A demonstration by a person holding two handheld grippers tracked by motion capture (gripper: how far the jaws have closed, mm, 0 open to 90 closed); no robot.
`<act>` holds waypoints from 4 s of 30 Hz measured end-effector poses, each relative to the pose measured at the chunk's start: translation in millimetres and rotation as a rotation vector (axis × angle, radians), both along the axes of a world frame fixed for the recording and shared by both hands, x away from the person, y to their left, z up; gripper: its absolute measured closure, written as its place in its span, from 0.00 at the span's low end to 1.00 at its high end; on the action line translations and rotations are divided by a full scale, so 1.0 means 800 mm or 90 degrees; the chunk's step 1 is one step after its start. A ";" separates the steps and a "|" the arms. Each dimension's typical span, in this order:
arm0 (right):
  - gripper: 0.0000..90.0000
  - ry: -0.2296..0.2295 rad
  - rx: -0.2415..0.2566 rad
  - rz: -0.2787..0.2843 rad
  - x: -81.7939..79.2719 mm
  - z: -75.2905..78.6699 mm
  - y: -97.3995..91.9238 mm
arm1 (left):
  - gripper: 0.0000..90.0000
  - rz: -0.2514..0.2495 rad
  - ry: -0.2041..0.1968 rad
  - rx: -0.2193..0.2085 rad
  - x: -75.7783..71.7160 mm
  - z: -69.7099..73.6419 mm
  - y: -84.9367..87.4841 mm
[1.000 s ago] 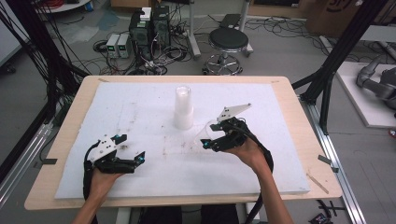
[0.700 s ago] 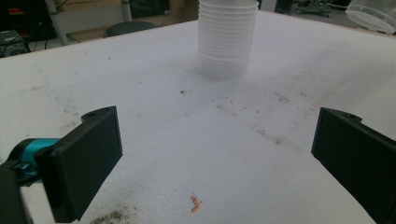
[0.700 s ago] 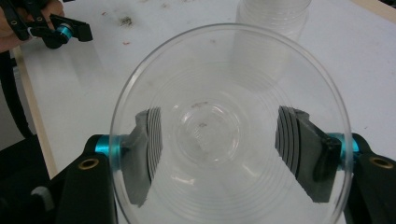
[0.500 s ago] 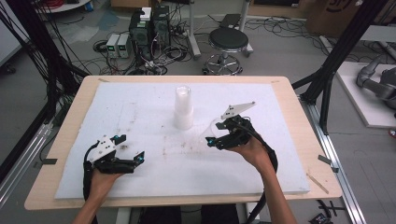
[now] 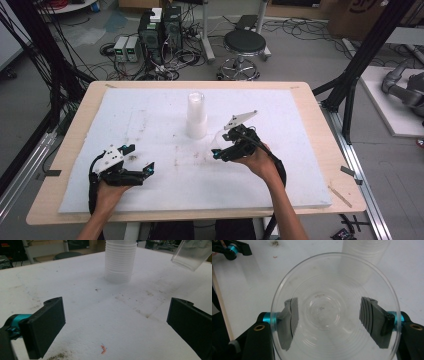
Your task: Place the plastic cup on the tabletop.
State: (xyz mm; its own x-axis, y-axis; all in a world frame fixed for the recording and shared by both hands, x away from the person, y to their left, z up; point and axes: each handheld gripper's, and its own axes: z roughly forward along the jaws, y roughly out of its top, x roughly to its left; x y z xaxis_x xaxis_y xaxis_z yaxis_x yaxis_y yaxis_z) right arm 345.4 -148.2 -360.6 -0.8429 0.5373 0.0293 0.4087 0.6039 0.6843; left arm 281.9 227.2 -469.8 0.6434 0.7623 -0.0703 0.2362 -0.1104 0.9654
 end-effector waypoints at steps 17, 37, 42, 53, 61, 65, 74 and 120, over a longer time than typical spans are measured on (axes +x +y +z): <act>0.36 0.013 -0.054 0.022 0.008 -0.043 0.044 | 0.02 -0.004 0.002 0.002 0.001 0.000 0.000; 0.27 -0.003 -0.035 0.022 0.010 -0.062 0.059 | 0.02 -0.004 0.007 -0.003 0.001 0.000 0.001; 0.22 -0.001 -0.031 0.015 0.011 -0.068 0.063 | 0.02 -0.004 0.007 -0.004 0.001 0.000 0.001; 0.21 -0.004 -0.029 0.014 0.012 -0.068 0.063 | 0.02 -0.005 0.008 -0.008 0.002 0.000 0.001; 0.21 -0.009 -0.025 0.008 0.010 -0.070 0.058 | 0.02 -0.009 0.014 -0.008 0.003 0.000 0.002; 0.21 -0.013 -0.015 0.004 0.007 -0.071 0.052 | 0.02 -0.007 0.016 -0.017 0.003 -0.001 0.003; 0.20 -0.053 0.044 -0.025 -0.018 -0.072 0.007 | 0.02 -0.004 0.021 -0.020 0.004 -0.001 0.003; 0.21 -0.198 0.233 -0.273 -0.061 -0.116 -0.142 | 0.02 -0.017 0.011 -0.015 0.003 -0.001 0.003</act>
State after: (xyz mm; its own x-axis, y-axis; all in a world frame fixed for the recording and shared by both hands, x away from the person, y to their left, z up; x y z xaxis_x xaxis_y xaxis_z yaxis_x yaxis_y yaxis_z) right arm 296.5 -261.6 -453.1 -0.5537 0.8303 0.0635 0.3109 0.1354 0.9407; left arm 284.2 229.9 -470.5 0.6625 0.7425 -0.0991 0.2500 -0.0944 0.9636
